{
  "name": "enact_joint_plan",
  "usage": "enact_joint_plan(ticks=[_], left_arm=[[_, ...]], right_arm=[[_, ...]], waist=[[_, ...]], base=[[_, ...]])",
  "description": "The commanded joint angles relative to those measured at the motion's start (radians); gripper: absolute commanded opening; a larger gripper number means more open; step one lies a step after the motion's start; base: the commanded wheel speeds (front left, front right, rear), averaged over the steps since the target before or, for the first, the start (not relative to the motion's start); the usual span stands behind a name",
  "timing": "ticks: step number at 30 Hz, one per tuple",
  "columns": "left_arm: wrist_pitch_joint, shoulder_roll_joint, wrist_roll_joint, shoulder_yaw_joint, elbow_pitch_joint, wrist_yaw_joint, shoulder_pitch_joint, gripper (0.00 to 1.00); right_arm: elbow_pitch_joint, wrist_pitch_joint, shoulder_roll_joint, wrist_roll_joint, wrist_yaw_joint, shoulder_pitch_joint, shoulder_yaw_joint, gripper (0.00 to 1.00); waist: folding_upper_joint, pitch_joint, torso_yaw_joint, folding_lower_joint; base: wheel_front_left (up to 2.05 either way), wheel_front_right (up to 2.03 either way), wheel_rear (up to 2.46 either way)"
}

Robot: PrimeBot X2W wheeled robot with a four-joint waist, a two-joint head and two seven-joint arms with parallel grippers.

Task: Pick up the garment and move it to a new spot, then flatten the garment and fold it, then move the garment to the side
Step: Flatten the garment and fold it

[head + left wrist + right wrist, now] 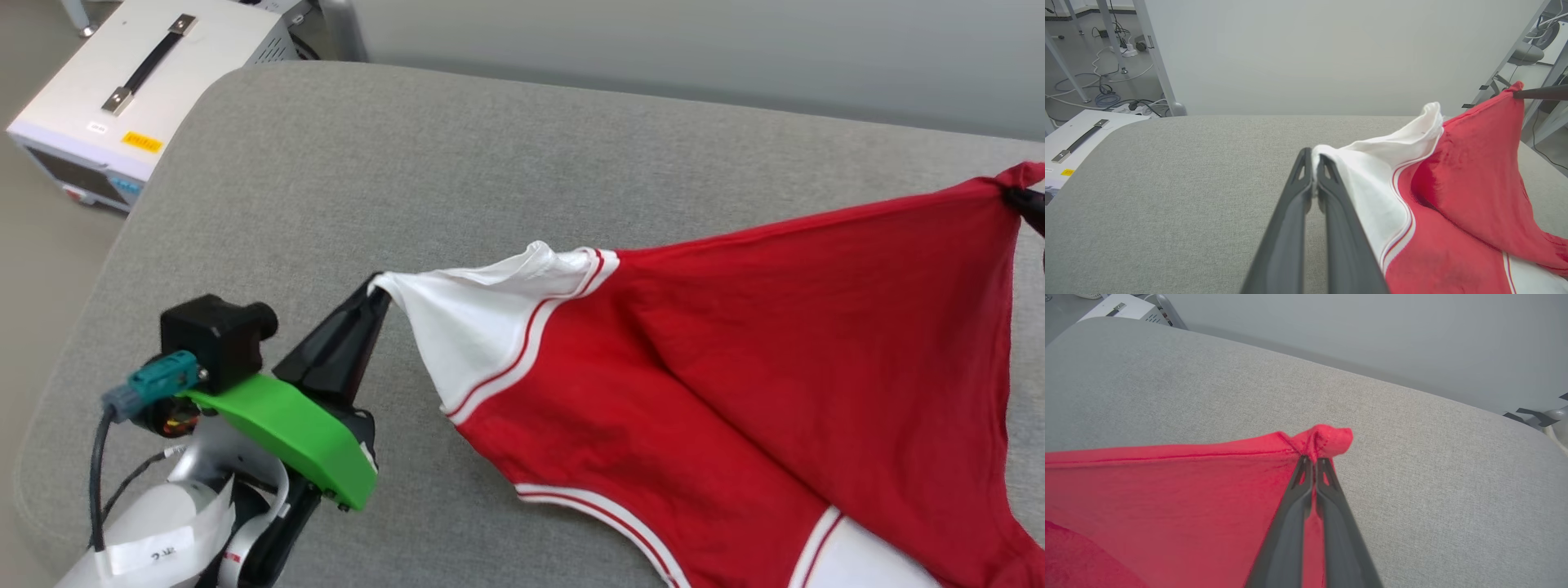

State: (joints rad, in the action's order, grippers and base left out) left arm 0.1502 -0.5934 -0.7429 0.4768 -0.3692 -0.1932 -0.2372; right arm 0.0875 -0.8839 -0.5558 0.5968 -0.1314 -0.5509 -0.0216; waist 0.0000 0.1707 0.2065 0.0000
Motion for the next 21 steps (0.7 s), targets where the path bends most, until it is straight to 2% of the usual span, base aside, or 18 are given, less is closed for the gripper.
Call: enact_joint_plan(ticks=[1, 9, 21], left_arm=[[-0.005, -0.009, -0.009, -0.017, -0.012, -0.01, -0.031, 0.0], [-0.007, -0.044, 0.02, -0.088, -0.058, -0.033, -0.127, 0.0], [-0.014, -0.048, 0.085, -0.159, -0.086, -0.067, -0.337, 0.0]], right_arm=[[-0.022, 0.009, -0.001, 0.008, 0.001, 0.015, 0.01, 0.0], [-0.151, 0.039, 0.015, 0.019, 0.001, 0.017, 0.056, 0.0], [-0.308, 0.062, 0.053, 0.001, 0.001, -0.03, 0.096, 0.0]], waist=[[0.0, -0.051, -0.056, 0.0], [0.0, -0.08, -0.11, 0.0], [0.0, -0.072, -0.165, 0.0]], base=[[0.0, 0.0, 0.0], [0.0, 0.0, 0.0], [0.0, 0.0, 0.0]])
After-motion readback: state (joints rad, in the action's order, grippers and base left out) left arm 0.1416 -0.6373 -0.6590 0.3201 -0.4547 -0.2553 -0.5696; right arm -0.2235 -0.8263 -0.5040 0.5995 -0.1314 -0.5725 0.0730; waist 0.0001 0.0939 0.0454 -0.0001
